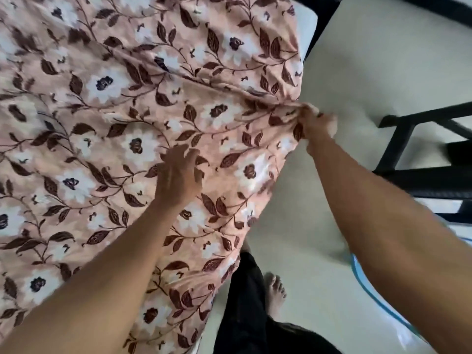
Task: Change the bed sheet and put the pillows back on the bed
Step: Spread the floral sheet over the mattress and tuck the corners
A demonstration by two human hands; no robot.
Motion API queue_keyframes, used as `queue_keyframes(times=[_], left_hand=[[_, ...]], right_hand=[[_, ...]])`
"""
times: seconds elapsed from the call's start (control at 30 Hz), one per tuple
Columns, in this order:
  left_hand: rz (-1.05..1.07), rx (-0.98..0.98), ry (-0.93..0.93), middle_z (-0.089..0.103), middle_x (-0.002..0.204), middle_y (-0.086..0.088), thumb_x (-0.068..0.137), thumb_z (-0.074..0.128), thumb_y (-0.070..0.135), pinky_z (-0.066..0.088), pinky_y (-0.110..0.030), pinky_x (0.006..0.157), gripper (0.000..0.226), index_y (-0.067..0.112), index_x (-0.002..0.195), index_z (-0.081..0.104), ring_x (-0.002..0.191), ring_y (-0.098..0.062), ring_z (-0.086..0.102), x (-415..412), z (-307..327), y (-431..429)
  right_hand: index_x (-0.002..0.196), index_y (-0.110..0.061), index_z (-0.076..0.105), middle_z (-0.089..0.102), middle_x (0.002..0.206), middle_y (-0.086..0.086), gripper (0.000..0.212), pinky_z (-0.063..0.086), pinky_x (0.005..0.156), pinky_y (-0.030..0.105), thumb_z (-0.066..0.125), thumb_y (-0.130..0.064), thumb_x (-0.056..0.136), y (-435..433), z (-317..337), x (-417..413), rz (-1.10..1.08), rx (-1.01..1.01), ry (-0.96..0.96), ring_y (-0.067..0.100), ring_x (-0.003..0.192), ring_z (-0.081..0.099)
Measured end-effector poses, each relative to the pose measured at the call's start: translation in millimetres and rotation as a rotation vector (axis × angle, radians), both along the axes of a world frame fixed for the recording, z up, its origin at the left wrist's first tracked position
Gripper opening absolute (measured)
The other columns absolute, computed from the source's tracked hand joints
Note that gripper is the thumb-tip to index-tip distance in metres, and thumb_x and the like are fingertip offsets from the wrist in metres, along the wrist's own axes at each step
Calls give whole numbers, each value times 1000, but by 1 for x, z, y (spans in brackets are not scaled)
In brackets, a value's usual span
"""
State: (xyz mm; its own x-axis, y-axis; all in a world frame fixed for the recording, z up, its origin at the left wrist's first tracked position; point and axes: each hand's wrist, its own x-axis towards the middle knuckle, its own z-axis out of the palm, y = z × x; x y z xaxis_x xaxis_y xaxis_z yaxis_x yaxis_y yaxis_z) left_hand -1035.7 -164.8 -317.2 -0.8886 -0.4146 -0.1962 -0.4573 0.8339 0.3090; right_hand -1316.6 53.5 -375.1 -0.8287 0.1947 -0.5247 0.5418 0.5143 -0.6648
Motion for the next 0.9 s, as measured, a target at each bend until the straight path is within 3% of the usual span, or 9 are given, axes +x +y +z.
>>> queue_keyframes(times=[0.07, 0.13, 0.2, 0.3, 0.43, 0.53, 0.73, 0.8, 0.9], left_hand=[[35, 32, -26, 54, 138, -23, 87, 65, 6, 51, -48, 103, 47, 4, 134, 59, 130, -38, 48, -17, -4, -7], [49, 65, -45, 51, 142, -20, 90, 64, 10, 51, -49, 102, 49, 9, 138, 55, 135, -36, 44, -35, -4, -9], [18, 97, -53, 49, 144, -17, 90, 64, 11, 47, -47, 107, 50, 10, 139, 55, 138, -35, 42, -53, -1, -9], [-52, 116, -82, 55, 138, -15, 90, 61, 12, 46, -44, 108, 48, 10, 138, 55, 131, -33, 49, -76, 0, -12], [-117, 166, -54, 59, 121, -9, 89, 62, 12, 52, -42, 94, 34, 15, 123, 57, 117, -29, 56, -97, 6, -6], [-75, 175, -35, 59, 126, -11, 92, 63, 13, 49, -36, 97, 43, 15, 134, 54, 123, -29, 53, -111, 4, 3], [-55, 164, 35, 57, 133, -14, 89, 61, 6, 53, -35, 94, 43, 11, 132, 57, 127, -29, 50, -152, -4, 12], [-19, 117, 77, 56, 133, -15, 88, 61, 4, 51, -34, 94, 42, 11, 129, 58, 127, -31, 50, -170, -4, 13], [40, 43, 79, 56, 129, -18, 86, 61, 3, 51, -42, 98, 41, 8, 127, 60, 122, -34, 50, -195, -8, 16]], right_hand=[[70, -19, 56, 66, 82, 3, 32, 58, 79, 43, 68, -47, 79, -22, 3, -17, -44, -21, 40, 21, 83, 65], [69, -21, 57, 68, 83, 5, 29, 56, 79, 38, 62, -39, 91, -39, 7, -32, -104, -64, 92, 23, 86, 67], [65, -24, 51, 63, 80, 4, 36, 57, 84, 43, 53, -30, 100, -46, -1, -48, -140, -69, 127, 22, 82, 63], [68, -23, 41, 58, 81, 2, 39, 56, 89, 46, 53, -38, 102, -48, -11, -58, -188, -38, 95, 19, 80, 56], [78, -23, 49, 66, 88, 2, 42, 61, 74, 40, 73, -57, 85, -27, -21, -36, -235, -141, -16, 19, 79, 65], [93, -20, 64, 75, 92, 6, 72, 63, 64, 43, 74, -82, 60, 9, -49, -34, -266, -143, -147, 28, 83, 75], [109, -18, 68, 64, 97, 0, 52, 50, 90, 39, 62, -64, 83, 55, -55, -75, -358, 159, -98, 19, 90, 58], [107, -14, 71, 64, 93, 4, 53, 47, 84, 38, 63, -58, 78, 54, -56, -87, -292, 88, -148, 23, 88, 57], [89, -18, 77, 72, 83, -1, 37, 52, 72, 36, 66, -45, 66, 33, -46, -109, 24, -46, -95, 22, 81, 65]])
